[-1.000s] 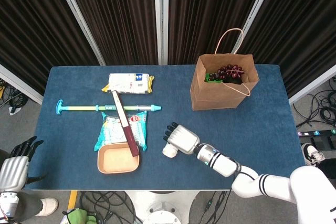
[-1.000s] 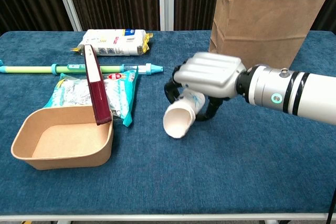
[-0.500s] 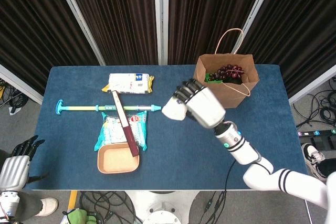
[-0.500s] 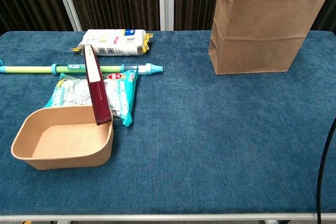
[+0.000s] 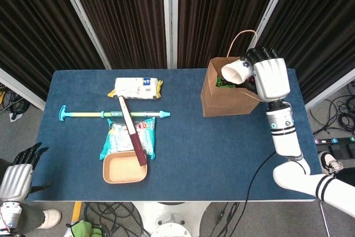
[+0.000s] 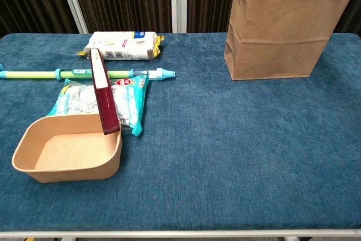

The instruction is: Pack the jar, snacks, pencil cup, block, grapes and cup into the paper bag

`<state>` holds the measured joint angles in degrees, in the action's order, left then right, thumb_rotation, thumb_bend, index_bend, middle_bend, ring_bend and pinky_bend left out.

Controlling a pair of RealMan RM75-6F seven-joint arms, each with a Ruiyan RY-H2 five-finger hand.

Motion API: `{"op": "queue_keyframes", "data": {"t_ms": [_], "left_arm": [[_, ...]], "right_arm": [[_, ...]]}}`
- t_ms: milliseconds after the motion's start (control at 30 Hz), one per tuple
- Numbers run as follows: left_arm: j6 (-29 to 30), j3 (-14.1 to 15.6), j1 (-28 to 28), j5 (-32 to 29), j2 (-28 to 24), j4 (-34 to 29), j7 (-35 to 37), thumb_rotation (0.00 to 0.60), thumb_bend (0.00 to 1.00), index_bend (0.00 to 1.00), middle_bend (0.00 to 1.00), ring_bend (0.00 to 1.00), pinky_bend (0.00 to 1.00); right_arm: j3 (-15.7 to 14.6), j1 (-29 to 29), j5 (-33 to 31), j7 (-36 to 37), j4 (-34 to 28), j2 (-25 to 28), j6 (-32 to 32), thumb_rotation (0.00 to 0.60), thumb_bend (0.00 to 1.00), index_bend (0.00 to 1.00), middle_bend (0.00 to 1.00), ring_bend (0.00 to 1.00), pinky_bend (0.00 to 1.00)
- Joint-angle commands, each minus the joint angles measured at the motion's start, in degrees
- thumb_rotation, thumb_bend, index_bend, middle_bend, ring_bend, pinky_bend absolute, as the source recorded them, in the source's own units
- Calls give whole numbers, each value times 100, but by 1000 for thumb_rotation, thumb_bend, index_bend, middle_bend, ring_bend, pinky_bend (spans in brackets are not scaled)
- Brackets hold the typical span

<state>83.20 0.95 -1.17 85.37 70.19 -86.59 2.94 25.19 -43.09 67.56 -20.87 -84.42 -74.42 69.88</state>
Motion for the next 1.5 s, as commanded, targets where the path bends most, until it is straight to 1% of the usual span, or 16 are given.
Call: {"op": "queue_keyframes", "data": {"t_ms": [33, 133, 200, 267, 300, 400, 500, 600, 733, 833, 900, 1067, 1233, 1400, 1467, 1500], "left_arm": [[-3, 3, 9, -17, -3, -3, -5, 600, 42, 221, 175, 133, 143], [4, 9, 24, -32, -6, -16, -19, 600, 42, 221, 175, 133, 144], [9, 9, 29, -37, -13, -29, -28, 600, 42, 221, 175, 133, 144], [12, 8, 34, -45, -22, -39, -39, 600, 42, 221, 175, 133, 144], [11, 8, 35, -49, -27, -43, -44, 600, 42, 221, 175, 133, 144], [-2, 7, 31, -58, -41, -52, -61, 600, 41, 221, 175, 133, 144], [-17, -2, 10, -47, -45, -66, -85, 600, 41, 221, 175, 133, 143], [-9, -16, -11, -21, -53, -93, -115, 600, 41, 221, 175, 133, 143], [10, -26, -17, -11, -73, -131, -146, 600, 42, 222, 175, 133, 144], [18, -32, -16, -20, -91, -152, -156, 600, 42, 221, 175, 133, 144], [40, -43, -13, -20, -97, -155, -153, 600, 42, 222, 175, 133, 144], [94, -91, -23, -16, -77, -96, -139, 600, 41, 221, 175, 133, 143], [157, -142, -48, 17, -46, -45, -168, 600, 42, 221, 175, 133, 144], [273, -229, -68, 23, 53, 20, -318, 600, 42, 221, 175, 133, 144], [304, -250, -71, 16, 97, 49, -418, 600, 42, 222, 175, 133, 144], [321, -256, -68, 13, 118, 63, -464, 600, 41, 222, 175, 133, 144]], "right_arm": [[69, -62, -501, -182, 262, -3, -365, 600, 211, 476, 438, 211, 302], [2, -148, -906, -392, 341, 18, -742, 600, 208, 384, 392, 167, 269], [-33, -195, -1194, -533, 297, 72, -969, 600, 180, 191, 301, 92, 201], [-26, -220, -1364, -551, 232, 108, -1041, 600, 143, 46, 208, 29, 144], [-23, -220, -1385, -526, 210, 125, -1037, 600, 123, 9, 165, 10, 122], [-8, -187, -1306, -352, 121, 187, -931, 600, 86, 0, 94, 0, 89], [-17, -121, -1070, -129, -30, 294, -779, 600, 82, 0, 78, 0, 85], [-60, -18, -761, 103, -316, 461, -627, 600, 81, 0, 85, 0, 84], [-179, 308, 168, 930, -901, 657, -86, 600, 84, 0, 151, 11, 127], [-467, 644, 933, 1198, -1156, 792, 456, 600, 104, 23, 217, 92, 233], [-665, 904, 1245, 1219, -1340, 883, 787, 600, 127, 83, 266, 143, 286], [-1269, 1777, 1749, 1296, -1760, 1206, 1592, 600, 135, 134, 296, 167, 305], [-1926, 2541, 2046, 1906, -1762, 1450, 1981, 600, 136, 151, 292, 166, 305], [-2443, 3100, 2277, 2535, -1203, 1352, 2193, 600, 154, 156, 278, 156, 291], [-2612, 3253, 2191, 2542, -1042, 1300, 2070, 600, 164, 109, 221, 87, 217], [-2677, 3297, 2164, 2510, -989, 1287, 1996, 600, 172, 54, 158, 36, 138]]}}
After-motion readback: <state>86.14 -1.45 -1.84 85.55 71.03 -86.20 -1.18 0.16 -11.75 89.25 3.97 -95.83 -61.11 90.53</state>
